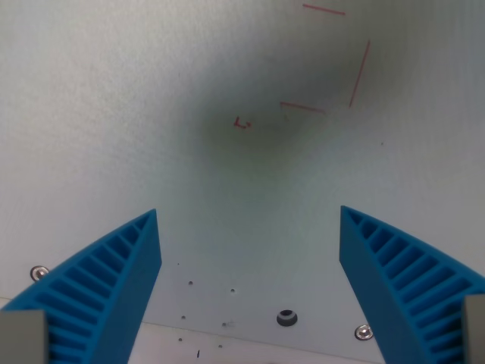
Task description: Rotate around base negative y
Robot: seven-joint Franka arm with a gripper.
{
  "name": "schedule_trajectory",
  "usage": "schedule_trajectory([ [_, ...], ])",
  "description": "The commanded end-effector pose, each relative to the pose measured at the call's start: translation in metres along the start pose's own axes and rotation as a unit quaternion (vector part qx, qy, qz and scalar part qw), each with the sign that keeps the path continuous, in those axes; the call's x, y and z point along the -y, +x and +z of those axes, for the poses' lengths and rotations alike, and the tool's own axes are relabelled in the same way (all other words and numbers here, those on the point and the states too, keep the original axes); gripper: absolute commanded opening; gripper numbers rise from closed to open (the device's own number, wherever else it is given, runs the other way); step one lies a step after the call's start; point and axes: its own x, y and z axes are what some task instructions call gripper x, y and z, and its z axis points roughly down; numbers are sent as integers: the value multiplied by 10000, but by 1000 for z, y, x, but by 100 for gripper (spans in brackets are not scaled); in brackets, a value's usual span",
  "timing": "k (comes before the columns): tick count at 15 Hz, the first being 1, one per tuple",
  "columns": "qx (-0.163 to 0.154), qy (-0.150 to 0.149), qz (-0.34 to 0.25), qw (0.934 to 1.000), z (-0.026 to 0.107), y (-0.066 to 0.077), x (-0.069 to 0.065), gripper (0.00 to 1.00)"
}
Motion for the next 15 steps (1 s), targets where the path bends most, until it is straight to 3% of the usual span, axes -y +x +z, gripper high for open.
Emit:
schedule_trajectory([
  [1,-76,-19,-2,10000,-2,0,0,100],
  [15,-866,-222,2,9960,-2,0,0,100],
])
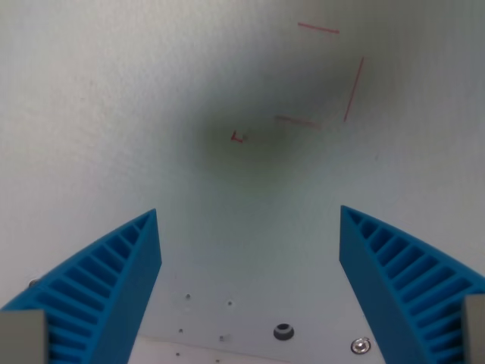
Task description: Rotate around base negative y
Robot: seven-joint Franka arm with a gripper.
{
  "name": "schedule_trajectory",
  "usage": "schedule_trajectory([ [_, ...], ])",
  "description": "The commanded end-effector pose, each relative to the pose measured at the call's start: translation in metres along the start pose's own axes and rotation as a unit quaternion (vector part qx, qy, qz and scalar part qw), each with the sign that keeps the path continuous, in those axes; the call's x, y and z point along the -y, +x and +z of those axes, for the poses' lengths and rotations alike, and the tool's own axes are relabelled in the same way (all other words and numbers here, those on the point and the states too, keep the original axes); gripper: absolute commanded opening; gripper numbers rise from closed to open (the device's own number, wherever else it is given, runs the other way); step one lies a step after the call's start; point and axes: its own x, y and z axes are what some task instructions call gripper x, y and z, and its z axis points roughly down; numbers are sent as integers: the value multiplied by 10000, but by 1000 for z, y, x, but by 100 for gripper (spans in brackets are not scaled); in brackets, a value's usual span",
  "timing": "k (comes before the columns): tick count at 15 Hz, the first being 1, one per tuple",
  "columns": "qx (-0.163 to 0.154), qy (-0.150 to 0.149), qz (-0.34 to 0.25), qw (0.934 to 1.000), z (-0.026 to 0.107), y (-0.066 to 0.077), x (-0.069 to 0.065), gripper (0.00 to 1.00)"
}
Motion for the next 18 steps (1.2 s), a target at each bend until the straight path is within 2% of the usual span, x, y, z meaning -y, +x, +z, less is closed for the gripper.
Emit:
schedule_trajectory([
  [1,-775,-198,2,9968,1,-6,1,100],
  [18,-1727,-443,7,9840,1,-6,1,100],
])
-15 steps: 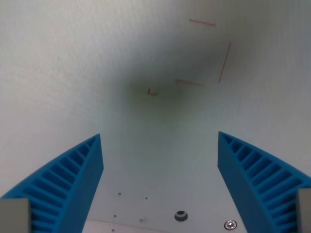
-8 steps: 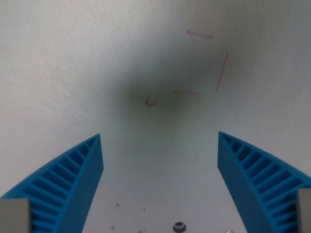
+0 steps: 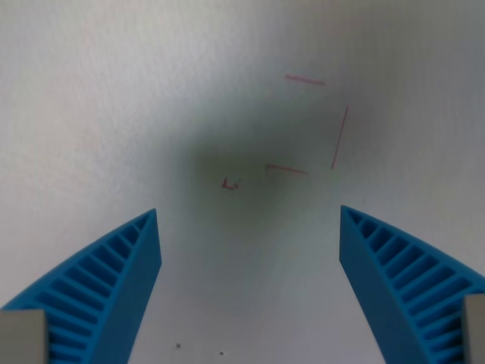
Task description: Rotate around base negative y
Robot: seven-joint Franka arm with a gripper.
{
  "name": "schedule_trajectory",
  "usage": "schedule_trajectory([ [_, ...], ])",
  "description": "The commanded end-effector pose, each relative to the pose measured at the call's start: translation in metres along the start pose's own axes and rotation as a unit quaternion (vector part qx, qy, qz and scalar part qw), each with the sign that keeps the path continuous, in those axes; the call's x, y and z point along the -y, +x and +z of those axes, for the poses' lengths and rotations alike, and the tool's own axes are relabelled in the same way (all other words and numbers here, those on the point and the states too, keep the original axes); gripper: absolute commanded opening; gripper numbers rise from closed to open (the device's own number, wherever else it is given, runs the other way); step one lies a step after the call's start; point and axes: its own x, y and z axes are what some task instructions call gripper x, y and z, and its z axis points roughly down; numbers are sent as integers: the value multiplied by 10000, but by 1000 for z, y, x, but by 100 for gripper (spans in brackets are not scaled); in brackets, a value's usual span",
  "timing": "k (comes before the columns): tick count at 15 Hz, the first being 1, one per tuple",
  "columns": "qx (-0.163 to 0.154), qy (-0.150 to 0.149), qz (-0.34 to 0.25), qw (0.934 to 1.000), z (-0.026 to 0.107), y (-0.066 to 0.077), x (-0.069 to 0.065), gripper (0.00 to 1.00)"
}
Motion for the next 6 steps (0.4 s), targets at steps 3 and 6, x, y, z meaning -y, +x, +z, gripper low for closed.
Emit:
schedule_trajectory([
  [3,-1423,-365,7,9892,-4,-16,4,100],
  [6,-1590,-408,8,9864,-4,-16,4,100],
])
